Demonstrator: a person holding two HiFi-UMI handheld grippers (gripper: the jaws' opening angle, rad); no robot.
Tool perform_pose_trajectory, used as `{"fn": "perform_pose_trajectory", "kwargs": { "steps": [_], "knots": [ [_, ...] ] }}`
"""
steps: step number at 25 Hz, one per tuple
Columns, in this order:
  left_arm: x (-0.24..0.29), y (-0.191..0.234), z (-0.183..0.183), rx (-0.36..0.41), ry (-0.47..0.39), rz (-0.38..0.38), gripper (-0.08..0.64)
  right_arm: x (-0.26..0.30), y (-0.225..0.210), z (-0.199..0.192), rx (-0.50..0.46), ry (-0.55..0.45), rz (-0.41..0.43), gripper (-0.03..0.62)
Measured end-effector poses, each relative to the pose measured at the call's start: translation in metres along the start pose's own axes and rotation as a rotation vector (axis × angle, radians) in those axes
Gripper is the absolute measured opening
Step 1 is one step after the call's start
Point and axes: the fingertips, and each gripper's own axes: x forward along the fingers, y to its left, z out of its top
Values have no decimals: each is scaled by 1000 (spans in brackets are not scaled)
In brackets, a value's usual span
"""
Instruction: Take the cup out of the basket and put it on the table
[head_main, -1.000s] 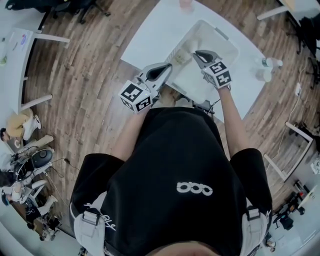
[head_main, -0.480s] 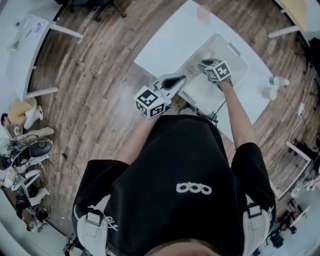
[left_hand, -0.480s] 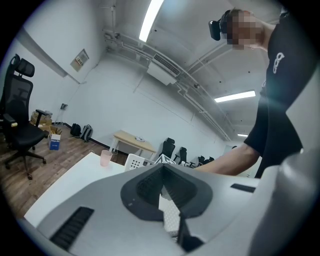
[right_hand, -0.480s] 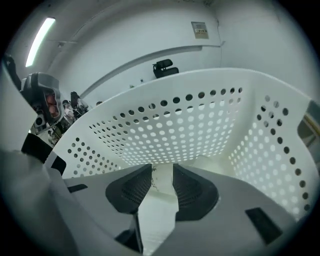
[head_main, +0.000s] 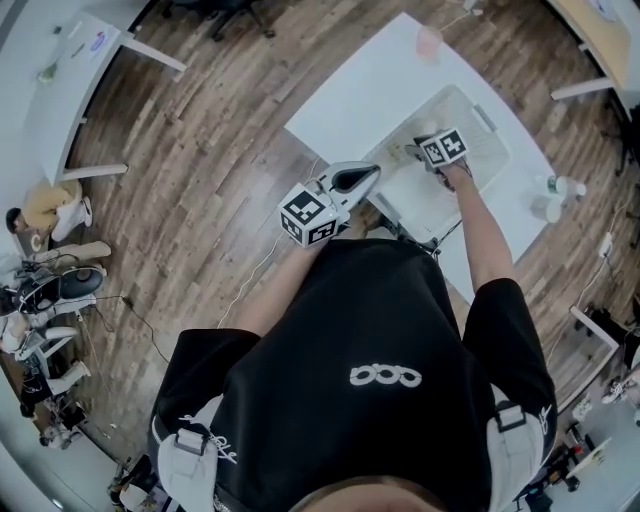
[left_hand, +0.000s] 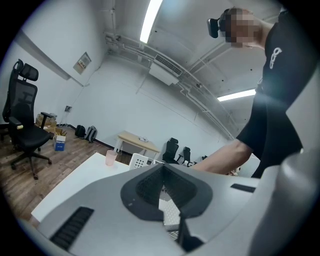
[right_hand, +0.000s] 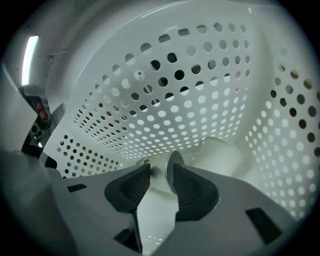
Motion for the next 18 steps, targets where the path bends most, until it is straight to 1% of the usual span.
{"fn": "perform_pose_trajectory", "kwargs": {
  "steps": [2,6,12,18],
  "knots": [
    [-3,1,-1,-4,-2,10,8,1,1,0,27,-8,31,135],
    [-8,5,-4,-12,-1,24,8,5,6,-2,52,1,81,130],
    [-7,3,-8,-14,2,23,8,5,18,-6,66,13,153,92],
    [-6,2,-7,-18,-1,19,8,-1,40,-7,73,25,249,55]
  ]
}}
